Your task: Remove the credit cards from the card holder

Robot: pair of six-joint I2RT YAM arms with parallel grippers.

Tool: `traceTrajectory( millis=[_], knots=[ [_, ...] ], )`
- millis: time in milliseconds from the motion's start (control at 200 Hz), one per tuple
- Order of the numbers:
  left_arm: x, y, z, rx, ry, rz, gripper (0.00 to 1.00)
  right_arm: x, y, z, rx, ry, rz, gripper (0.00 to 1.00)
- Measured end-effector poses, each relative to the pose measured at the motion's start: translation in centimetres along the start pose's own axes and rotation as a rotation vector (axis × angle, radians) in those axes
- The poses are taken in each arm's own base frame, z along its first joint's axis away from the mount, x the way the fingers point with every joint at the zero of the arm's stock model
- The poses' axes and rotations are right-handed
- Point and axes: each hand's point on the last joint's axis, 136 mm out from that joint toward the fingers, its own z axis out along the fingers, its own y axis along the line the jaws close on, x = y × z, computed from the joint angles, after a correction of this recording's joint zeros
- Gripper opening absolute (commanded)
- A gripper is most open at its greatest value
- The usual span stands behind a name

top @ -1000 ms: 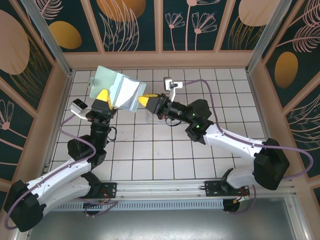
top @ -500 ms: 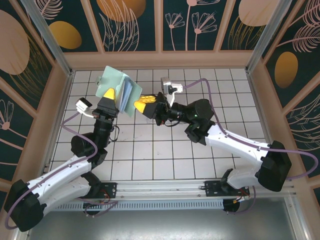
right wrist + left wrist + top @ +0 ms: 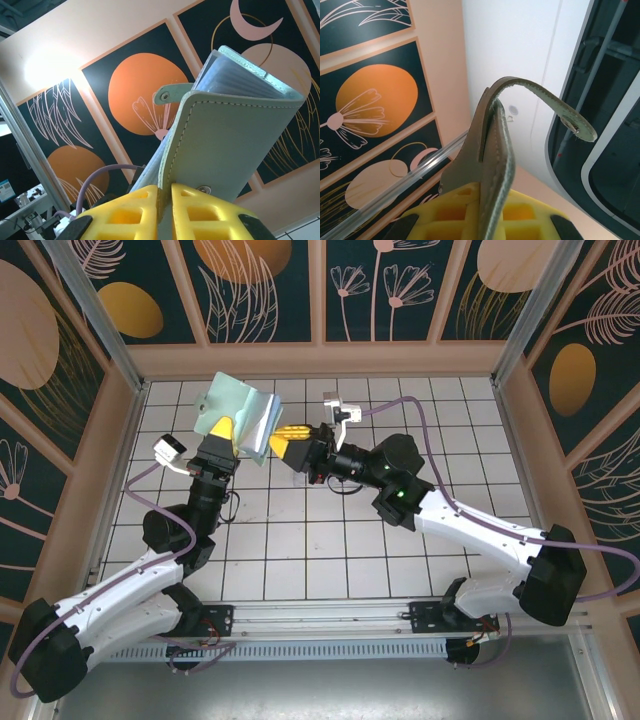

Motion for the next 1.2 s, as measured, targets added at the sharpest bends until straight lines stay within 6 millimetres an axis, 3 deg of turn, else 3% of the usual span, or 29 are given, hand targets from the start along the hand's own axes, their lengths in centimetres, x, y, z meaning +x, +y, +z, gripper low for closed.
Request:
traceTrajectory(
  millis=[255,345,726,1201],
  knots=[
    [-0.1,-0.6,0.0,0.025,-0.001,-0.004,0.00,0.0,-1.0,-0.1,0.052,-0.009,-0.002,0.22],
    [-0.3,-1.1,0.0,0.048,-0.008,-0.008,0.00,-0.1,-1.1,-0.2,0.059,-0.017,-0.005,0.18],
    [-1.1,-5.8,0.9,0.223,-0.013,-0.045,0.00,0.3,-1.1,-0.4,0.052,-0.015,-0.007,0.25],
    [-0.7,-7.2,1.7,0.292,0.013,-0.088,0.00,1.3,-1.4,-0.6,0.031,-0.013,-0.009,0.24]
  ],
)
